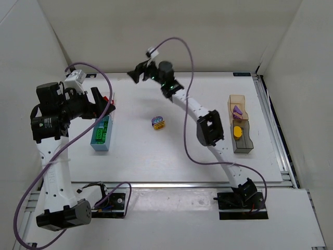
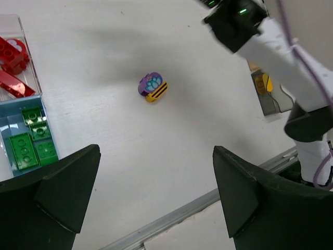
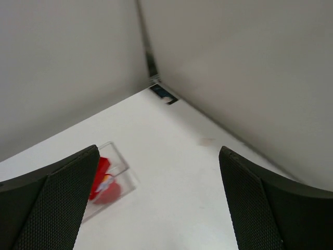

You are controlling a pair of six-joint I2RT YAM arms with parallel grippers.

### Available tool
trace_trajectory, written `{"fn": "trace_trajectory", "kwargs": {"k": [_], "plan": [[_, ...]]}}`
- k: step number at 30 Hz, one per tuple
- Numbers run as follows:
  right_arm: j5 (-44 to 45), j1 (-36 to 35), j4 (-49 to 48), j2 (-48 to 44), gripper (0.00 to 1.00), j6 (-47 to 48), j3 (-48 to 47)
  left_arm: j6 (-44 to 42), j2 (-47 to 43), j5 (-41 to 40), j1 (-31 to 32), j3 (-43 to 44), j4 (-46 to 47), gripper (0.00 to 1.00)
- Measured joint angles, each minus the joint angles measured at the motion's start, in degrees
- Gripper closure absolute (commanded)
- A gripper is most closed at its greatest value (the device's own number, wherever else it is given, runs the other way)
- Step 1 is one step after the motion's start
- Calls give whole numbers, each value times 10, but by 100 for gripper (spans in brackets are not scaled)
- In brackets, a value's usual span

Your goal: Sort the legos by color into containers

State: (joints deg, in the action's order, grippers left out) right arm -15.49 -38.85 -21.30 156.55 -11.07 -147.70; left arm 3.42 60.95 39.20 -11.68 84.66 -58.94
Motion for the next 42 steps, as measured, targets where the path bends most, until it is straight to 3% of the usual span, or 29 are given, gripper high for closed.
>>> {"fn": "trace_trajectory", "kwargs": {"k": [9,13,20,26,32,42], "plan": [[-105,108,328,-232,1,96,9,10,60,12,0,-2,45,1],[-150,124,463,-352,1,160,86,4,89,11,12,-26,55,1],[-196,169,646,-478,5,254,259,-13,183,3,113,-51,75,8],[-172,216,695,-571,5,290,453,-31,251,-44,223,-56,115,9],[-146,219,719,-653,5,299,504,-138,323,-50,309,-15,105,8],[-130,245,719,-718,5,295,551,-372,513,-16,322,131,-3,11]]}}
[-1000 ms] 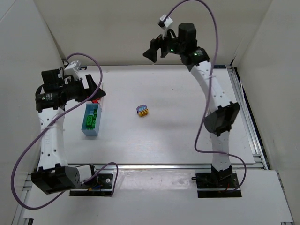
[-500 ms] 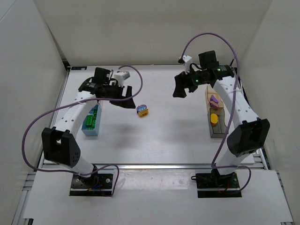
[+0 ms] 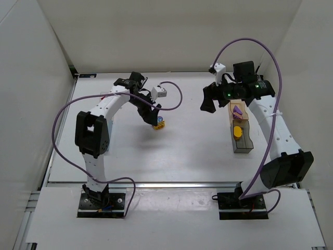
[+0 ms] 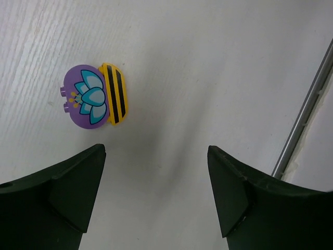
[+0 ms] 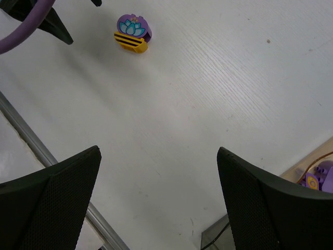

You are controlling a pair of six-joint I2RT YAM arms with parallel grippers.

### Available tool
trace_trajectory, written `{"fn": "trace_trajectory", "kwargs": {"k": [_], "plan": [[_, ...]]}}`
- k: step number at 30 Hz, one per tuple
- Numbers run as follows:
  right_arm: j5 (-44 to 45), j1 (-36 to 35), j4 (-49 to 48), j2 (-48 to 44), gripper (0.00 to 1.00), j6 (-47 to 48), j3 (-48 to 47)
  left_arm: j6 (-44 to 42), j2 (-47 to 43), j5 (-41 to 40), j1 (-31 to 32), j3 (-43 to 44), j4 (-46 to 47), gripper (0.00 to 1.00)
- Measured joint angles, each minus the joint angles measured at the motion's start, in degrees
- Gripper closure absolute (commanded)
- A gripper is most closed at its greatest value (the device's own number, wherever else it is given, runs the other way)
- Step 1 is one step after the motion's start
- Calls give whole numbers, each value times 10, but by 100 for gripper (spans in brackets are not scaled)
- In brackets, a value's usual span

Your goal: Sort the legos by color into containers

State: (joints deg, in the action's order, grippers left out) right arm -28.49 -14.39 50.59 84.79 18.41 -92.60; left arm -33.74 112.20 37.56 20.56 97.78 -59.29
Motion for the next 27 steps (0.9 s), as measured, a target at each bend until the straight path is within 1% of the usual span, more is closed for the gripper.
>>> {"fn": "trace_trajectory", "kwargs": {"k": [5,7,9,13,17,19,22,24,27], "plan": [[1,16,1,0,5,-2,6,-133,21,19,0,27,-51,11],[0,25,1,0,6,-4,6,-193,21,26,0,28,-64,8],[0,31,1,0,6,-7,6,-269,19,29,0,19,-66,6],[-2,37,1,1,6,-13,6,-413,8,27,0,-33,-56,5],[-3,38,1,6,5,-16,6,-541,9,31,-6,-40,-51,4],[-4,39,1,8,6,-16,7,-596,14,43,-12,-22,-55,4],[-4,44,0,8,6,-17,10,-669,41,56,-21,31,-60,5],[-4,50,-1,8,6,-19,17,-713,70,61,-25,74,-76,6],[-4,58,-1,8,6,-20,28,-753,125,62,-27,141,-118,6]]}}
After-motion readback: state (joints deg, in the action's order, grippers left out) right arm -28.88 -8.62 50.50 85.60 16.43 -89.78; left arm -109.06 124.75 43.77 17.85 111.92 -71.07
